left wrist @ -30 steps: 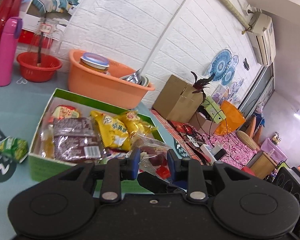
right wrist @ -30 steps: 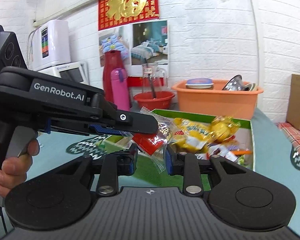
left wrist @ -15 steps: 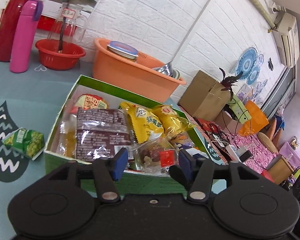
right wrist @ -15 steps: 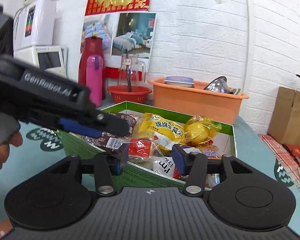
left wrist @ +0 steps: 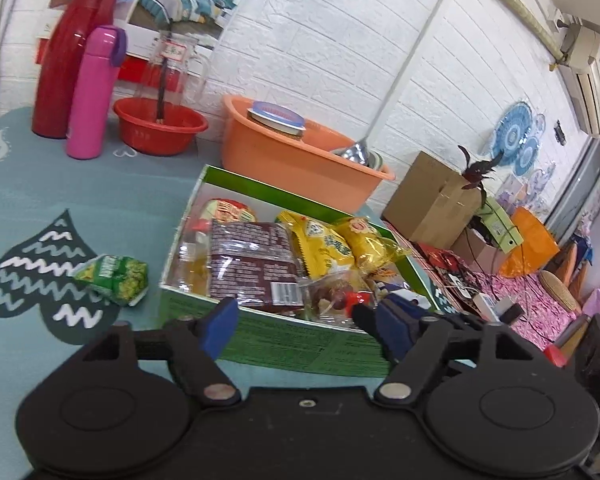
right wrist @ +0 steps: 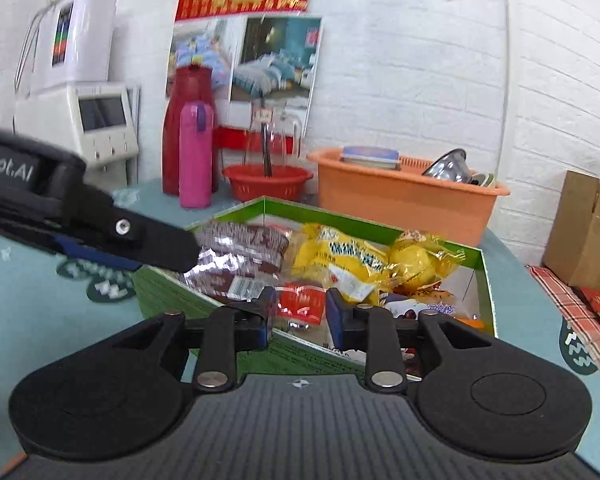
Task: Organize snacks
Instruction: 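Carry the clear red-label bag into the green box and open the left gripper, then grasp the green pea snack bag with the left gripper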
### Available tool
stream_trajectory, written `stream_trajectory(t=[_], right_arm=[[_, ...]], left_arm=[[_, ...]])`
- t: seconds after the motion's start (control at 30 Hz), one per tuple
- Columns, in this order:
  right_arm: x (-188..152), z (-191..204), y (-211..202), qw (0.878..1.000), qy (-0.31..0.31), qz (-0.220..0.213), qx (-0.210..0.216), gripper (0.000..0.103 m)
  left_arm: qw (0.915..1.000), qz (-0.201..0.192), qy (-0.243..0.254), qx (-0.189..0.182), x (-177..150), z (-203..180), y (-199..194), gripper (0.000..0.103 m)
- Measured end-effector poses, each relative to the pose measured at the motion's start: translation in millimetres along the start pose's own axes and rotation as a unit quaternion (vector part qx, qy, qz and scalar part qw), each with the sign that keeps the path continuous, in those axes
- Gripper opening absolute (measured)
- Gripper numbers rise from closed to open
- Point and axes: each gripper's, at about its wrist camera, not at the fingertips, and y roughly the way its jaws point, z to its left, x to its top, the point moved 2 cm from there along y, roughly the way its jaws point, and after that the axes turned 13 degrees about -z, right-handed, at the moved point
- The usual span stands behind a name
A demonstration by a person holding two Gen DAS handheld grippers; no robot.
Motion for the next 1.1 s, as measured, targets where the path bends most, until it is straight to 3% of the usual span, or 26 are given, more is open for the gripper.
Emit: stream_trajectory(t=[0.1, 0.17, 0.3, 0.57, 0.9, 0.97, 1.0, 1.03, 1.07, 1.1], right_arm=[[4, 0, -10, 1.0, 0.018, -0.004, -0.001, 0.075], [7, 2, -17, 1.0, 0.015, -0.008, -0.012, 0.103], [11, 6, -28, 1.0, 0.009, -0.012, -0.024, 0.103], [9, 14, -42, 0.999, 0.042, -0.007, -0.016, 0.103], [-1, 24, -42, 0.999, 0.042, 0.008, 0.004, 0.103], [-4, 26, -41, 0.999, 0.042, 0.013, 0.005, 0.103], [-5, 26, -40, 0.999, 0.042, 0.016, 0.004, 0.103], [-6, 26, -39, 0.999, 0.043, 0.02, 0.004, 0.103], [-8, 26, -39, 0.999, 0.043, 0.024, 0.004, 0.103], [-9, 26, -38, 0.999, 0.045, 0.027, 0.004, 0.103]], left_arm=[[0.9999, -0.009, -0.004, 0.013, 2, 6, -7, 0.103], [0.9996, -0.013, -0.006, 0.024, 3, 10, -11, 0.103], [0.9987, -0.013, -0.004, 0.049, 4, 25, -15, 0.103], [0.991, -0.007, -0.042, 0.127, 21, 93, 1, 0.103], [0.9816, 0.037, -0.116, 0.147, 24, 150, 56, 0.101], [0.9813, 0.047, -0.114, 0.147, 21, 152, 64, 0.082], [0.983, 0.044, -0.106, 0.143, 20, 151, 65, 0.077], [0.9846, 0.05, -0.093, 0.139, 18, 149, 66, 0.051], [0.9867, 0.06, -0.086, 0.124, 15, 146, 65, 0.013], [0.9878, 0.064, -0.094, 0.106, 14, 144, 62, 0.011]])
